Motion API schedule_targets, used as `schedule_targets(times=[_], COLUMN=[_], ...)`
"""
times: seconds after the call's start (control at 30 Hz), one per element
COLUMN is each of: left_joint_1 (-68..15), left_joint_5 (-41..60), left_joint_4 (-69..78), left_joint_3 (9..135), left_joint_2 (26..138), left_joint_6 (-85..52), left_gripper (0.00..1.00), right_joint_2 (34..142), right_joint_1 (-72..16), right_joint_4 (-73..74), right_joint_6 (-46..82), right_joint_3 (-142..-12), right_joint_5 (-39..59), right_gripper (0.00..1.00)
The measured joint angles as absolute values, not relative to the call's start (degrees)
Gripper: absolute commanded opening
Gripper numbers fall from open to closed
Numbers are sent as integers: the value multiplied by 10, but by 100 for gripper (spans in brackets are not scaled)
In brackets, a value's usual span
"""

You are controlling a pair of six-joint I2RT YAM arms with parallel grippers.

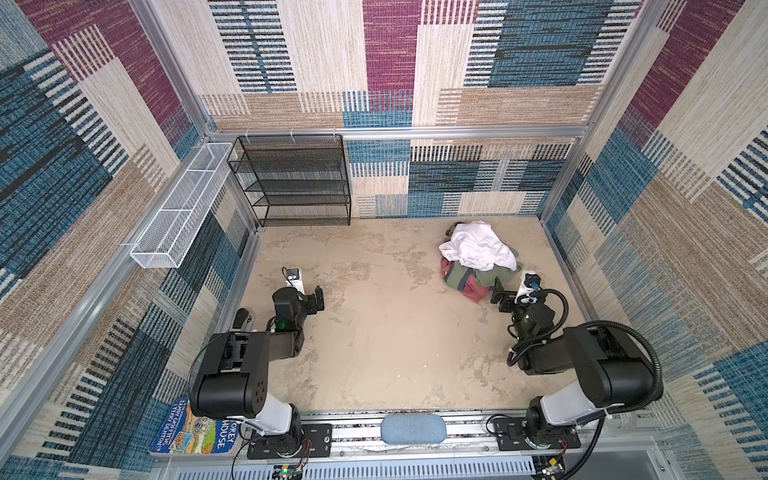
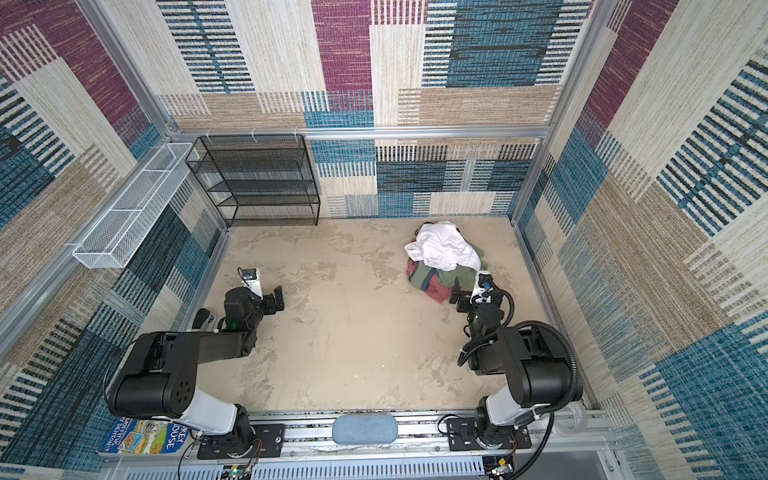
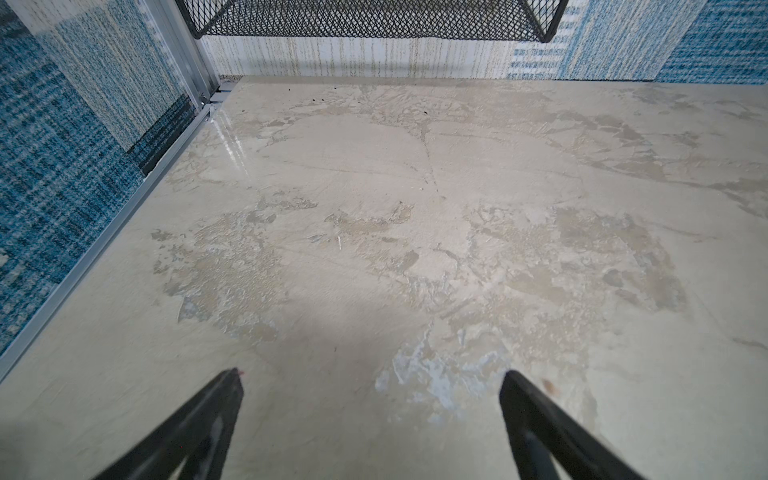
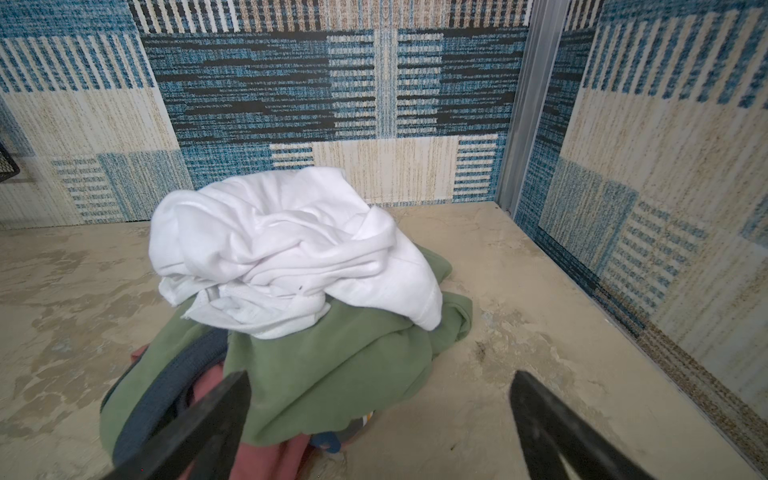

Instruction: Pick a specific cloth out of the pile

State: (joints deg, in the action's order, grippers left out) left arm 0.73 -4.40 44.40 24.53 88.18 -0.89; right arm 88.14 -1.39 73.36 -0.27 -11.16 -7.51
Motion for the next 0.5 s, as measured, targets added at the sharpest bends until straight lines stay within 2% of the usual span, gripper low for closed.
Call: schedule_targets(times=[0.37,0.5], left_joint_1=[7,7], left_joint_5=[-44,-45], left_joint_4=[444,444], left_joint_3=[245,245], left_joint_2=[882,882], left_joint_6=[-9,-9], left_gripper=[99,87], right_joint_2=[881,881], right_joint_1=[-14,-14], right_joint_4=[733,733], right_joint_6=[-3,-3], right_joint_3=[-112,-112], right_joint_5=[-75,-75], right_gripper=[100,100])
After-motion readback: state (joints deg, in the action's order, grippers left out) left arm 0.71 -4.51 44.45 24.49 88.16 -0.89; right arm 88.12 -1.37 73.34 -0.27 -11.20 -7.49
